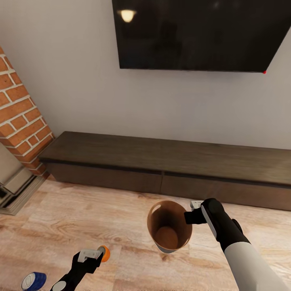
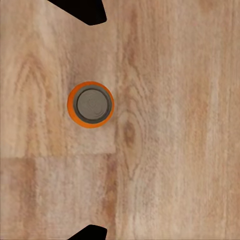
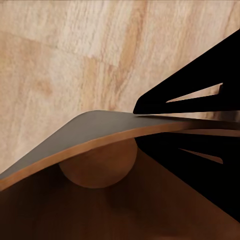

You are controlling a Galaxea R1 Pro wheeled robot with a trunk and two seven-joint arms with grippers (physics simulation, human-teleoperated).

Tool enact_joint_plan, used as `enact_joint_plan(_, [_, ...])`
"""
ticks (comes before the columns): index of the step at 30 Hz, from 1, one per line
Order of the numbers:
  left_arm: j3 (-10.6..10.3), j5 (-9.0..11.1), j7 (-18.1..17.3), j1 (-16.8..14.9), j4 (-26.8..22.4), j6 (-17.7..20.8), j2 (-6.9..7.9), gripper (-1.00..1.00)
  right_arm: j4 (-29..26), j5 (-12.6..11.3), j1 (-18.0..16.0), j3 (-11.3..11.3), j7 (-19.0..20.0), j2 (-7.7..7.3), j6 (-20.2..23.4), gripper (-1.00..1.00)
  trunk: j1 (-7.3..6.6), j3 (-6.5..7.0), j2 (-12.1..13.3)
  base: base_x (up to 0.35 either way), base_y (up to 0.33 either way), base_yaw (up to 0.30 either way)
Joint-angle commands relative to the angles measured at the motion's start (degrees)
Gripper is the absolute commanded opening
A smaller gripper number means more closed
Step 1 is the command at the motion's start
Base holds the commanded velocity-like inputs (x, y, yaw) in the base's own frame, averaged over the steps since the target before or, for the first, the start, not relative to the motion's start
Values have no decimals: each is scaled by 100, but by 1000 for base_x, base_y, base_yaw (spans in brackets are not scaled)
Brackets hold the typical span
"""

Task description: Put the three can of soda from the living room inside the tash can in the kitchen.

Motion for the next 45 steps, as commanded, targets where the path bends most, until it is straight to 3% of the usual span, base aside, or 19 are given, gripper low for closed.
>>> enact_joint_plan(1, [0, -4, 0, 0, -5, -1, 0, 100, 0, -137, -2, -3, 40, 1, 15, -100, 0, -7, 0, 0, 0, 0])
enact_joint_plan(36, [-37, -13, -10, 19, -92, 16, -1, 100, 0, -137, -2, -1, 40, 2, 15, -100, 0, -248, 0, 75, 30, 0])
enact_joint_plan(45, [-41, -19, -11, 20, -95, 25, -6, 100, 0, -137, -2, -2, 40, 2, 15, -100, 197, -463, -361, 3, 0, 0])
